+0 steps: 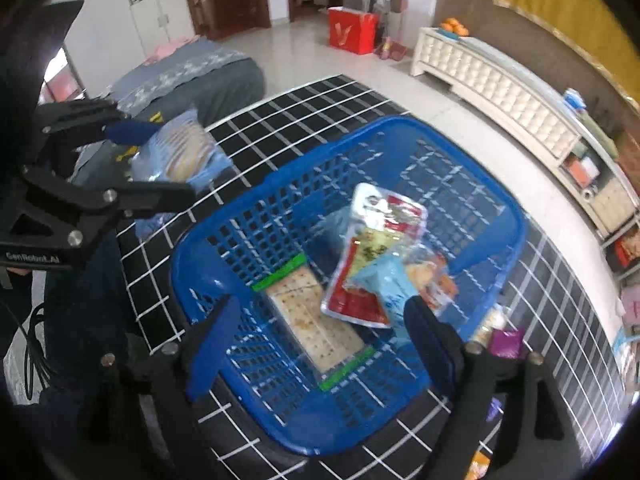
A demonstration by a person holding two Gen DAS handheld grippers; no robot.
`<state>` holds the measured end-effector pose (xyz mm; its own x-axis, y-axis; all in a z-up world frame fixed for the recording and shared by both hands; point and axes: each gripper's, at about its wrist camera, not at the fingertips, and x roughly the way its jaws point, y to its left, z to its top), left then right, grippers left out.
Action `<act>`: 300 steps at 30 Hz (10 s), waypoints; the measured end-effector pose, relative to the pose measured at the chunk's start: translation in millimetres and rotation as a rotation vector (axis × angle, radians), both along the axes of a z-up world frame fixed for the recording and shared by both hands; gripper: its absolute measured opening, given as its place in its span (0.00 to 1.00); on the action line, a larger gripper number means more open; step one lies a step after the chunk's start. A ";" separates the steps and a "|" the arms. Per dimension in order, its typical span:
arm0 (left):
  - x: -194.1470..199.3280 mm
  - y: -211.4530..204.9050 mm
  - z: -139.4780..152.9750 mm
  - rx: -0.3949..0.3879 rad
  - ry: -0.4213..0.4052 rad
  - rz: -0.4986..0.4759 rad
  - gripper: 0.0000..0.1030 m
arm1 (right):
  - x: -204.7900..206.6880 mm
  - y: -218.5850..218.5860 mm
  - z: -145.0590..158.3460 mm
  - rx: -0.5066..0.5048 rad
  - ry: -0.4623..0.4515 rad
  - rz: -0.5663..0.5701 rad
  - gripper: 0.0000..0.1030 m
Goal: Organize snacks
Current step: 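Lower the cracker pack and cookie bag into the blue basket and open both tools, then move both tools toward the orange pouch and red noodle pouch, then grasp the orange pouch with the left tool, then grasp the red noodle pouch with the right tool, then carry the orange pouch into the basket and open the left tool while the right tool carries the red pouch, then lower the red noodle pouch into the basket and open the right tool, then move the right tool toward the purple pouch and cracker stick pack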
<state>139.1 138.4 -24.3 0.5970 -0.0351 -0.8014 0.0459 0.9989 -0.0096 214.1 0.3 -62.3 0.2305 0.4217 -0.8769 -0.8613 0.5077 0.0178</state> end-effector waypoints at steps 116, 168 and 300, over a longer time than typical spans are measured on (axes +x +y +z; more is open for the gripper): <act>128.8 -385.5 -172.1 -0.021 0.377 -0.099 0.83 | 44.1 -404.3 -106.6 0.011 0.247 -0.865 0.85; 51.2 -256.7 -139.7 -0.178 0.273 -0.179 0.09 | 48.8 -243.1 -145.9 -0.164 0.162 -0.646 0.52; 91.4 -72.0 -38.5 -0.058 0.128 0.032 0.76 | 75.0 -130.6 -27.5 0.017 0.049 -0.613 0.87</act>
